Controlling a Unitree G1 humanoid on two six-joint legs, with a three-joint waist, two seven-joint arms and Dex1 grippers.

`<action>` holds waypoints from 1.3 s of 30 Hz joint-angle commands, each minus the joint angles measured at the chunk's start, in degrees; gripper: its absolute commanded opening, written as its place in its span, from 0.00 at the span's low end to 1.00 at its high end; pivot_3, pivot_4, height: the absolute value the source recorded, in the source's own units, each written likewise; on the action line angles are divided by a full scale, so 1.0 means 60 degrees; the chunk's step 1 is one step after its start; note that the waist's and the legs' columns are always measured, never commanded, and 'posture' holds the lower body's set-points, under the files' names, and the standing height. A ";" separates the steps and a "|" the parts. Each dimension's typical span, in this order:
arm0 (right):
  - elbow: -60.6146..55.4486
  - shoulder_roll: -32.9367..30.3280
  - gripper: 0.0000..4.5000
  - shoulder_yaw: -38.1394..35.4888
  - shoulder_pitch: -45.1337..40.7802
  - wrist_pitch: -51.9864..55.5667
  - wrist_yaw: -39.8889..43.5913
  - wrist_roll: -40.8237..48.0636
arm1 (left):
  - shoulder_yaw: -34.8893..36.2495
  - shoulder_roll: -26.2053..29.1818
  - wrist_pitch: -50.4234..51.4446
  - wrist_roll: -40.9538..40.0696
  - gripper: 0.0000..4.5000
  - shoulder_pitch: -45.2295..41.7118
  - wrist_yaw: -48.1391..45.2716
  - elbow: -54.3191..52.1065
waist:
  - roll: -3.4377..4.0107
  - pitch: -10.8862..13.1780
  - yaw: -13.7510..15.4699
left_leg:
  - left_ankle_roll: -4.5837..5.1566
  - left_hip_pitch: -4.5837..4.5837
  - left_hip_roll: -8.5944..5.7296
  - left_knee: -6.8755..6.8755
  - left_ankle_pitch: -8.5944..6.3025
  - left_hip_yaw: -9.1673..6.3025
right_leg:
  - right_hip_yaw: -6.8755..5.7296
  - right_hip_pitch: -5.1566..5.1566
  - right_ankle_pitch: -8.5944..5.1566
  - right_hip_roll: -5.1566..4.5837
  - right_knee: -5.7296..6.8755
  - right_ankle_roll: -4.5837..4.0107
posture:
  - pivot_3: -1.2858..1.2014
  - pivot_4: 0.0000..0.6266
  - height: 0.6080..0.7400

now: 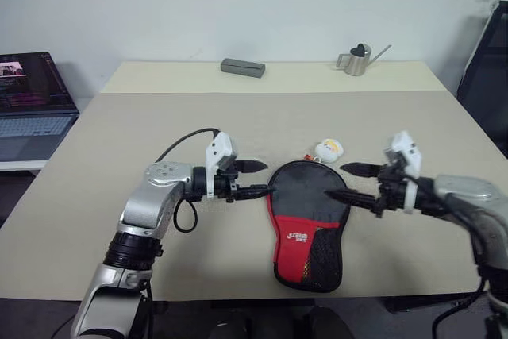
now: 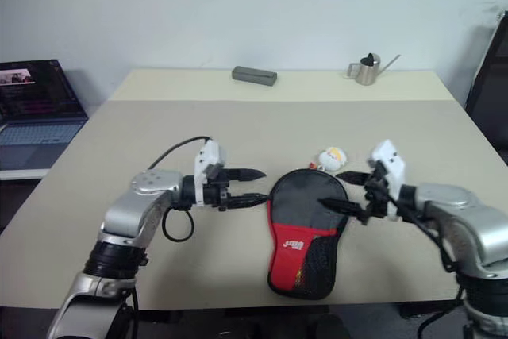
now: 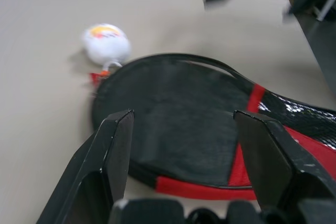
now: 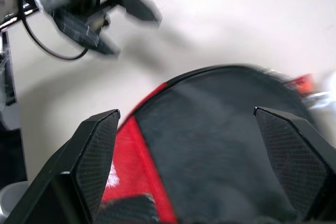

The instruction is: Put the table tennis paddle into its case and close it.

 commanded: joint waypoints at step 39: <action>0.2537 0.0110 1.00 0.0861 -0.2157 -0.1195 -0.1819 -0.1097 | -0.2600 -0.2775 -0.3915 0.2237 0.99 -0.1427 0.0285 0.4944 | -0.0005 0.0006 0.0004 | 0.0029 -0.0062 -0.0028 0.0033 -0.0011 0.0000 | -0.0021 -0.0003 0.0007 -0.0034 -0.0046 0.0006 | 0.52 0.24 1.00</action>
